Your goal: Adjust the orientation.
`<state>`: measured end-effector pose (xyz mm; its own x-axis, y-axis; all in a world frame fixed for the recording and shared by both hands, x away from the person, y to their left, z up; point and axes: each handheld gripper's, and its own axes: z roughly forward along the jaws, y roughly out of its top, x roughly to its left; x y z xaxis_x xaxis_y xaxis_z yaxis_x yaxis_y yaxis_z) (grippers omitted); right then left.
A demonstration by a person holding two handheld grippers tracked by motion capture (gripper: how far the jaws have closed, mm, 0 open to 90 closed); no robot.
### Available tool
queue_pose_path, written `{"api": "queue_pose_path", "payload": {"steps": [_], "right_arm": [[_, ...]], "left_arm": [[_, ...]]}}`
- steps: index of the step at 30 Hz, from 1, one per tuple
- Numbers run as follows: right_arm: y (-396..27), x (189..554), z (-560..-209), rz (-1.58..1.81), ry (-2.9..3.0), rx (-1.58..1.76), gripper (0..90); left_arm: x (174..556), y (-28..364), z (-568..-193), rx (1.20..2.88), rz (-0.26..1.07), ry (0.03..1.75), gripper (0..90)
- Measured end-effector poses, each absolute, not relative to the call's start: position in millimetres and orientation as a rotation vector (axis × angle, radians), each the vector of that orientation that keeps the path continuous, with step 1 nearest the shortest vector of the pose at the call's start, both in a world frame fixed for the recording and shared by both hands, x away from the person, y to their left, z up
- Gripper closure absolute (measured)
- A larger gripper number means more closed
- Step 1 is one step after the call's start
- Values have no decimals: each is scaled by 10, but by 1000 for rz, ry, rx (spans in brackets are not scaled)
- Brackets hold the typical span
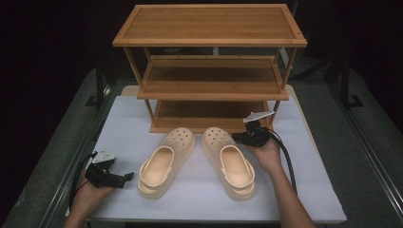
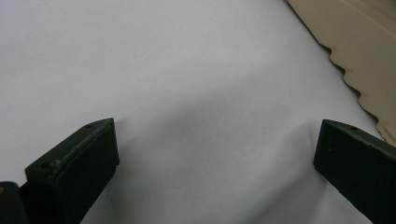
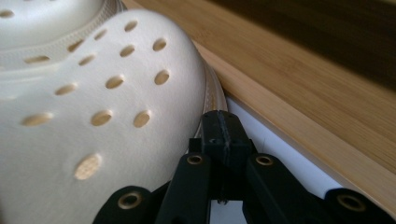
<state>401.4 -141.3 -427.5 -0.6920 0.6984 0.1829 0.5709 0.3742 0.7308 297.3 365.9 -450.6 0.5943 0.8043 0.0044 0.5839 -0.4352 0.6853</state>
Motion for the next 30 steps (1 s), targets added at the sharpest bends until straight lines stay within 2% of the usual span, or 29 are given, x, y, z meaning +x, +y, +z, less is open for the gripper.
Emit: {"api": "queue_pose_path", "payload": {"steps": [7,16,24,30], "right_arm": [[-1584,3864,-4090,1232,2435,1177,783],[-1748,3477,-3862,1281,2392,1154,715],[-1722,3167,-3802,1353,2402,1098,661],[-1611,3175,-3883,1353,2430,1087,643]], "left_arm": [[2972,3657,-4507,2173,440,1094,0],[2971,3657,-4508,2173,442,1094,0],[2970,3656,-4508,2172,443,1094,0],[2970,3658,-4506,2176,442,1092,0]]}}
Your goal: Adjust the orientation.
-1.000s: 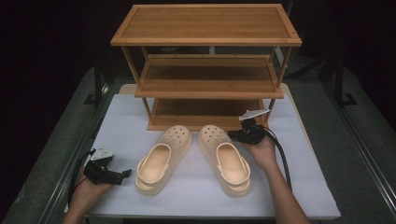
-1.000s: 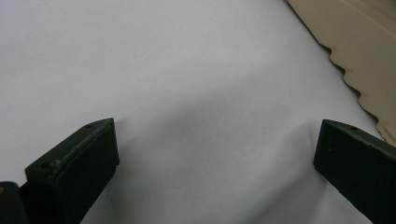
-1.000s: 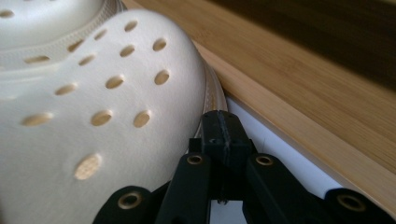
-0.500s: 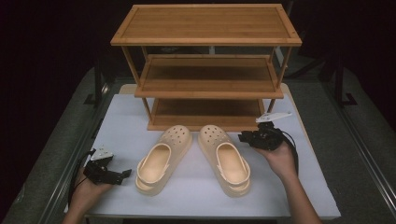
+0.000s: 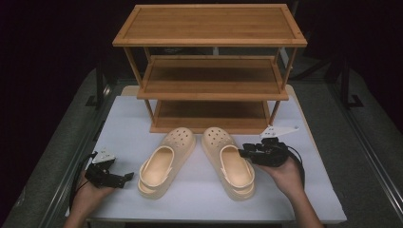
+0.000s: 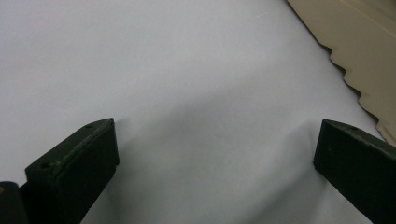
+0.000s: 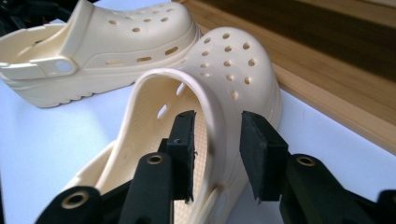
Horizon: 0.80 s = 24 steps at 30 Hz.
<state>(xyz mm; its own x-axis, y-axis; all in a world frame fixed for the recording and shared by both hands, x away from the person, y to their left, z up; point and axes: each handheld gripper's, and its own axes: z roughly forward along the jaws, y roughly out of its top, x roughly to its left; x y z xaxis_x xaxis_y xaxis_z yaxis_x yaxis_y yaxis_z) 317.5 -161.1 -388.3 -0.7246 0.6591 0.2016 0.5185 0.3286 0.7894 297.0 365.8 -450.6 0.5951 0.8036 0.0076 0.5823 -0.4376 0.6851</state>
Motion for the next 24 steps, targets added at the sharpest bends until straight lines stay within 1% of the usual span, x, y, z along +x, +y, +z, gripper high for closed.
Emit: {"api": "queue_pose_path", "payload": {"steps": [6,13,19,24], "right_arm": [[-1505,3283,-4009,1322,2465,1094,632],[-1487,3267,-4011,1279,2448,1063,721],[-1500,3244,-3979,1245,2414,1049,771],[-1595,3233,-3953,1219,2369,1059,809]], "left_arm": [[2970,3658,-4506,2176,441,1094,0],[2972,3659,-4506,2176,442,1092,0],[2972,3659,-4506,2177,442,1092,0],[2972,3659,-4506,2177,442,1092,0]]}}
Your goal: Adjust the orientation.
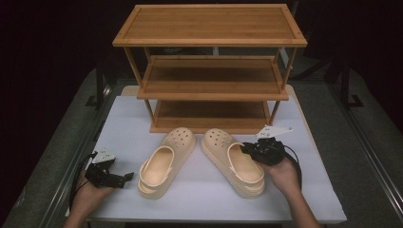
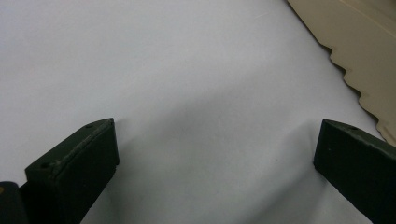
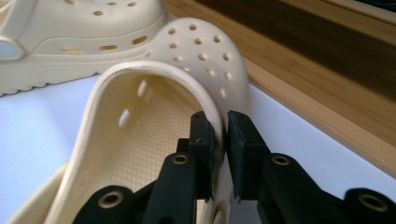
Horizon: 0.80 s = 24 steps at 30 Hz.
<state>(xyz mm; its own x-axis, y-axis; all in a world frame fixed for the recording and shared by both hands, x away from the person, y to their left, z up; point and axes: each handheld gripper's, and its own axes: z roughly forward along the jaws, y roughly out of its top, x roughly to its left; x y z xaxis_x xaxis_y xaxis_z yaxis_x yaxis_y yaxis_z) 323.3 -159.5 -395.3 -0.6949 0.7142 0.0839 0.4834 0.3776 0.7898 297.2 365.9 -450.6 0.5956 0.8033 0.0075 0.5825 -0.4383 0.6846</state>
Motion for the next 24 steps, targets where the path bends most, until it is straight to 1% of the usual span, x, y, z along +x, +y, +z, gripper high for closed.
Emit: {"api": "queue_pose_path", "payload": {"steps": [4,11,18,22,24], "right_arm": [[-1689,3228,-3946,1216,2348,1075,825],[-1887,3182,-3903,1183,2296,1104,825],[-2071,3129,-3935,1127,2254,1145,817],[-2082,3098,-3970,1134,2270,1144,791],[-2069,3098,-3976,1149,2283,1140,752]], "left_arm": [[2971,3659,-4506,2176,442,1092,0],[2970,3657,-4507,2175,441,1095,0],[2971,3658,-4507,2176,442,1092,0],[2970,3658,-4507,2176,443,1092,0],[2970,3658,-4507,2176,443,1092,0]]}}
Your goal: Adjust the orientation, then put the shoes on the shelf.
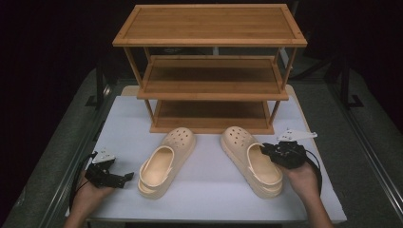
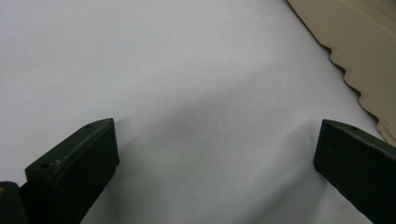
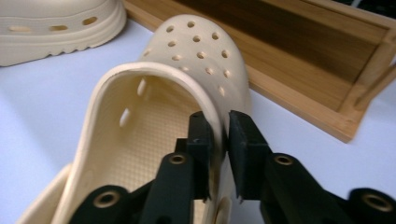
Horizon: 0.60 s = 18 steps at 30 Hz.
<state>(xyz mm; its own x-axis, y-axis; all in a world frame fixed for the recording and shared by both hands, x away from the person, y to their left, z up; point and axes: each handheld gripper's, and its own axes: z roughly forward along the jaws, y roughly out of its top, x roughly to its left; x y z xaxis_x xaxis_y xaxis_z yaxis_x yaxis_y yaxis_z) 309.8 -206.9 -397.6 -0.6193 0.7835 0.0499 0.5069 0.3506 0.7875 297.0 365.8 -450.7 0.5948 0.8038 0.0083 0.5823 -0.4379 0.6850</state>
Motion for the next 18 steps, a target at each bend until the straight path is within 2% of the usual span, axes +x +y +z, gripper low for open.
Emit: {"api": "queue_pose_path", "payload": {"steps": [11,18], "right_arm": [[-2149,3118,-3982,1205,2294,1204,471],[-2142,3153,-3981,1218,2303,1202,388]], "left_arm": [[2974,3669,-4497,2170,435,1089,0],[2951,3678,-4301,2111,417,1055,9]]}}
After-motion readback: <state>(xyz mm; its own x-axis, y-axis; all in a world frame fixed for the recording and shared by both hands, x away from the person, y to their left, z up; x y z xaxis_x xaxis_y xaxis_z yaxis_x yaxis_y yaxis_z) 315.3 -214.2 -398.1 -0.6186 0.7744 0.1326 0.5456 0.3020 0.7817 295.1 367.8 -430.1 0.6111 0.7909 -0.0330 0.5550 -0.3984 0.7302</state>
